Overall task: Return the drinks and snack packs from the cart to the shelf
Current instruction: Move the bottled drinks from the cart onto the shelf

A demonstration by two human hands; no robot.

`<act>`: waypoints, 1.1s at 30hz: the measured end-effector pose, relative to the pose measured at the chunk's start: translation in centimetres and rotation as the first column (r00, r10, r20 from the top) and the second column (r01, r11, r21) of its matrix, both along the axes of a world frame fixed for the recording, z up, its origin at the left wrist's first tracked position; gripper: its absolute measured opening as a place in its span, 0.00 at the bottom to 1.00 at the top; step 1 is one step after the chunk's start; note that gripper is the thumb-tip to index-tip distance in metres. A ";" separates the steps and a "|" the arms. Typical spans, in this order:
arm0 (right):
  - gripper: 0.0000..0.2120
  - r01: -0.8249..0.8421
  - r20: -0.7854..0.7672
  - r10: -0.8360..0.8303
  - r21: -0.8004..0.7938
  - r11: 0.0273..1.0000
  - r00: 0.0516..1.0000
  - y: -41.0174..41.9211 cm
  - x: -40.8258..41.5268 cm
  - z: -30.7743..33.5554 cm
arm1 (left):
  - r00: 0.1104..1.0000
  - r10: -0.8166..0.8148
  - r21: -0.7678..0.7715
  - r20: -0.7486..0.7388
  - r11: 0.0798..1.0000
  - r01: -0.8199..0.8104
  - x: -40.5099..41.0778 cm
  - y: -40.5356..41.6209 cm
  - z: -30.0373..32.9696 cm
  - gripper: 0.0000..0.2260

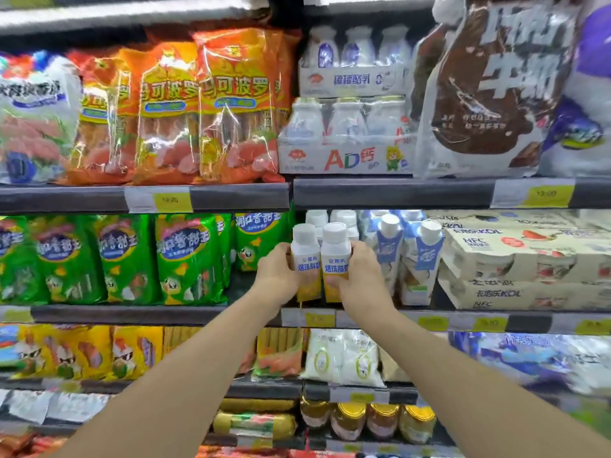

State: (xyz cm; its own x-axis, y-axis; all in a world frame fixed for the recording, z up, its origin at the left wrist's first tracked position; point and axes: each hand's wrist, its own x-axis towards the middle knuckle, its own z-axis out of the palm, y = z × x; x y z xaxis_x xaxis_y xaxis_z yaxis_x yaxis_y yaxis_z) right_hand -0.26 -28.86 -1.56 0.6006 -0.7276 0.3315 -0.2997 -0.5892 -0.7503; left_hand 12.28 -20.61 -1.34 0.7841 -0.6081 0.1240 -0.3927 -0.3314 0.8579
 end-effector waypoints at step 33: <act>0.23 0.164 -0.372 -0.284 -0.322 0.932 0.883 0.4 -1.1 4.4 | 0.988 -0.136 0.046 0.078 0.990 0.132 -0.2 -0.3 -0.8 0.23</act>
State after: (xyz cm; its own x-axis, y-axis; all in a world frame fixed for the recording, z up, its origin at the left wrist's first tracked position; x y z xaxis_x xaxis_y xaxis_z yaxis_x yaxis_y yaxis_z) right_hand -1.35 -28.44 2.84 0.5563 -0.7752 0.2992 -0.6908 -0.6316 -0.3519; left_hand 12.05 -20.94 -2.18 0.6837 -0.7128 0.1560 -0.5030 -0.3054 0.8085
